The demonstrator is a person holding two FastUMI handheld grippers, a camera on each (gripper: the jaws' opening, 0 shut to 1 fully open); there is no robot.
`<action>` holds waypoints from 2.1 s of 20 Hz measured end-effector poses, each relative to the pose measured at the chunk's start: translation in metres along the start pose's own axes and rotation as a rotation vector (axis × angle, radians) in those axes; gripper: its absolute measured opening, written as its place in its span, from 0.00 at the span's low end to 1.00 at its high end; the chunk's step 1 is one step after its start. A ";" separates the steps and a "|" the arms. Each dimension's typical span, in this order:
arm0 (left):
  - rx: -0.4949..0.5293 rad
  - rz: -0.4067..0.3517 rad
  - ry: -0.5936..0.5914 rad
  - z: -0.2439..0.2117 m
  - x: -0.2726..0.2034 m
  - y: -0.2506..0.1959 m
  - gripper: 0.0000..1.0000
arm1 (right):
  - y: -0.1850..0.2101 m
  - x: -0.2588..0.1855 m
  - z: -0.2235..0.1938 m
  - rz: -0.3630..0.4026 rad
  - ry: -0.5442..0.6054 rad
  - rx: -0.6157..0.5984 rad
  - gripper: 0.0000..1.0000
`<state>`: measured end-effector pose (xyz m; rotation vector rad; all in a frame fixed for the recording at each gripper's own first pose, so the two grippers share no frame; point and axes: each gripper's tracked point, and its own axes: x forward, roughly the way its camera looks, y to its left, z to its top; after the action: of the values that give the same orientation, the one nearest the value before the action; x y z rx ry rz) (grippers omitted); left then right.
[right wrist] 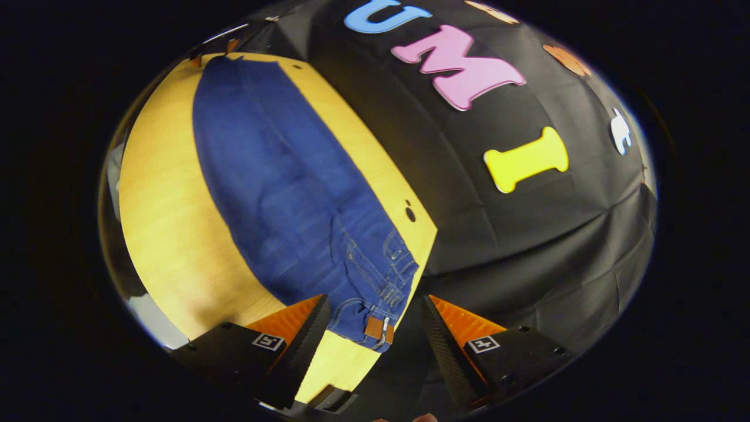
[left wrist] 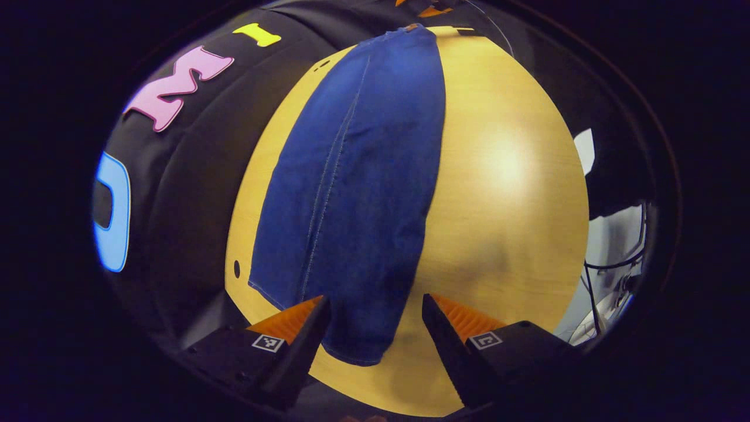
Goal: Grasp the waist and the cuffs of the jeans and fold them to make the two legs overlap; first hold the waist and fold one-third of the jeans toward the cuffs, then hold the cuffs and fold the remaining one-third in the same direction to finish folding.
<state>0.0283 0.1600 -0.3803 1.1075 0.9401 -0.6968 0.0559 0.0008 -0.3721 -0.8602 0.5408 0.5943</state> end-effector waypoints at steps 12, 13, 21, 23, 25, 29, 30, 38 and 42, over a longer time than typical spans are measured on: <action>0.222 -0.030 -0.018 0.012 0.020 0.009 0.84 | 0.044 0.058 -0.081 0.235 0.139 -0.501 0.96; 0.218 -0.039 -0.007 0.010 0.022 0.009 0.83 | 0.042 0.061 -0.076 0.224 0.128 -0.548 0.96; 0.126 -0.096 0.030 0.009 0.038 0.009 0.40 | 0.046 0.084 -0.062 0.190 0.112 -0.609 0.70; 0.105 -0.096 0.037 0.010 0.040 0.011 0.21 | 0.057 0.087 -0.075 0.234 0.174 -0.501 0.49; 0.035 -0.123 0.043 0.009 0.042 0.014 0.15 | 0.054 0.086 -0.075 0.227 0.231 -0.358 0.15; -0.142 -0.263 0.069 0.012 0.037 0.017 0.10 | 0.046 0.090 -0.069 0.263 0.314 -0.105 0.08; -0.168 -0.254 0.060 0.016 0.036 0.023 0.08 | 0.040 0.087 -0.066 0.259 0.316 -0.087 0.07; -0.302 -0.307 0.005 0.029 0.002 0.086 0.07 | -0.060 0.076 0.014 0.144 0.206 0.220 0.07; -0.344 -0.306 0.016 0.029 -0.001 0.142 0.06 | -0.122 0.096 0.064 0.105 0.156 0.336 0.07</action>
<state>0.1563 0.1765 -0.3150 0.6737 1.2071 -0.7393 0.2187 0.0153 -0.3350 -0.5638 0.8061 0.5150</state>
